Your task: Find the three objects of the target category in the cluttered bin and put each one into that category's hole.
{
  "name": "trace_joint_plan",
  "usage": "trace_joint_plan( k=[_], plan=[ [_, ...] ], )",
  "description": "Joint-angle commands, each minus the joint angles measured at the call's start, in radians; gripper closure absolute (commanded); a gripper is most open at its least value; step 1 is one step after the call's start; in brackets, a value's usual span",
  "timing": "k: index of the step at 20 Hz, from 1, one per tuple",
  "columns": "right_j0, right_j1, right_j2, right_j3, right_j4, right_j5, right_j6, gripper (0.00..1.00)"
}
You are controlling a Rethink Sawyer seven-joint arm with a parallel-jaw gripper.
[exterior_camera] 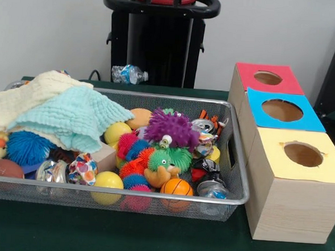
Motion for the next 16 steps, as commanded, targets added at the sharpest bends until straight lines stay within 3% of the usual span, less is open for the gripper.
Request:
trace_joint_plan(
  k=[1,16],
  plan=[
    [-0.024,0.083,0.005,0.024,0.031,-0.032,0.184,0.0],
    [-0.022,0.126,0.009,0.008,0.027,-0.075,0.175,0.0]
  ],
)
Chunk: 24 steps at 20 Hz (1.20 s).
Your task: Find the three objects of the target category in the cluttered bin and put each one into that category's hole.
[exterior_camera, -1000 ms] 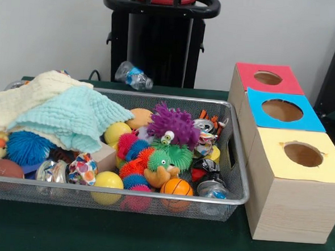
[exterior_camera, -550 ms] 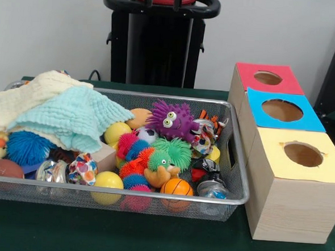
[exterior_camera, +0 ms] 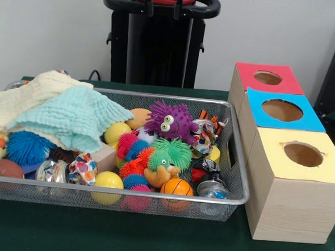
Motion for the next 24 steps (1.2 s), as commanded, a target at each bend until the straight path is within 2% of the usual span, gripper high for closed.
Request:
trace_joint_plan(
  k=[1,10,16,19,24],
  plan=[
    [-0.02,0.051,0.009,0.005,0.028,-0.076,0.176,0.0],
    [-0.001,0.105,0.022,-0.043,0.026,-0.099,0.202,0.0],
    [-0.008,0.23,0.027,-0.12,-0.029,-0.264,0.197,0.0],
    [-0.007,0.296,0.025,-0.171,-0.026,-0.299,0.201,0.0],
    [0.025,0.334,-0.006,-0.209,-0.002,-0.324,0.24,0.0]
  ],
)
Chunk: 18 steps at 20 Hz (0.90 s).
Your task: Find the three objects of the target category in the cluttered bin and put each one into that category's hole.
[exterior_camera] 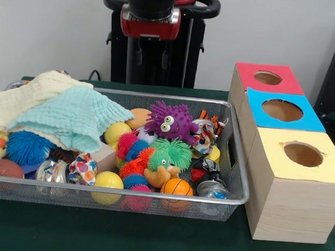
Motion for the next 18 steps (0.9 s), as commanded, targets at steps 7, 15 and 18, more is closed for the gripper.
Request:
trace_joint_plan(
  k=[7,15,18],
  plan=[
    [0.011,0.157,-0.001,-0.138,0.032,-0.089,0.223,0.0],
    [0.004,0.167,0.006,-0.149,0.041,-0.078,0.209,0.0],
    [-0.003,0.167,0.012,-0.13,0.043,-0.102,0.204,0.0]
  ],
)
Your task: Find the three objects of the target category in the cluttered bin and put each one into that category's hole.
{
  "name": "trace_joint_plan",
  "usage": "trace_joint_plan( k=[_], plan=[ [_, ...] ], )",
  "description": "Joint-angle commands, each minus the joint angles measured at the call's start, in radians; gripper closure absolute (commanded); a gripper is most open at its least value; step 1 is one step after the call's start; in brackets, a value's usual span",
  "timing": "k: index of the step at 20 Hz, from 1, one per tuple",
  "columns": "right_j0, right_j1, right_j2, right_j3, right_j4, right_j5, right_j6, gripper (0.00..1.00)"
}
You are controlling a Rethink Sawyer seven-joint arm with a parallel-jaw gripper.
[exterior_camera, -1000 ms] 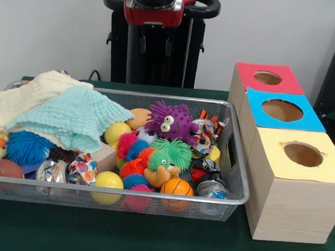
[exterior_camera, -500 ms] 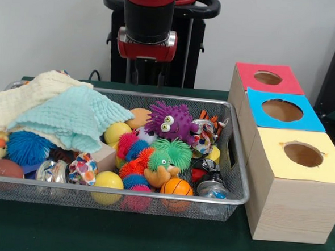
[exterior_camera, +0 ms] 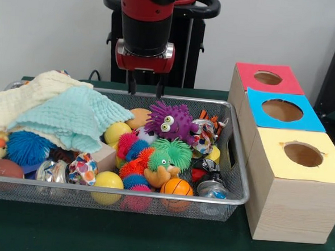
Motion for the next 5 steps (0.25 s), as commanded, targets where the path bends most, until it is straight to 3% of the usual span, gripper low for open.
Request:
trace_joint_plan(
  k=[1,5],
  plan=[
    [-0.023,0.035,0.024,-0.024,0.042,-0.071,0.202,0.0],
    [-0.034,0.041,0.026,-0.019,0.038,-0.087,0.193,0.0]
  ],
)
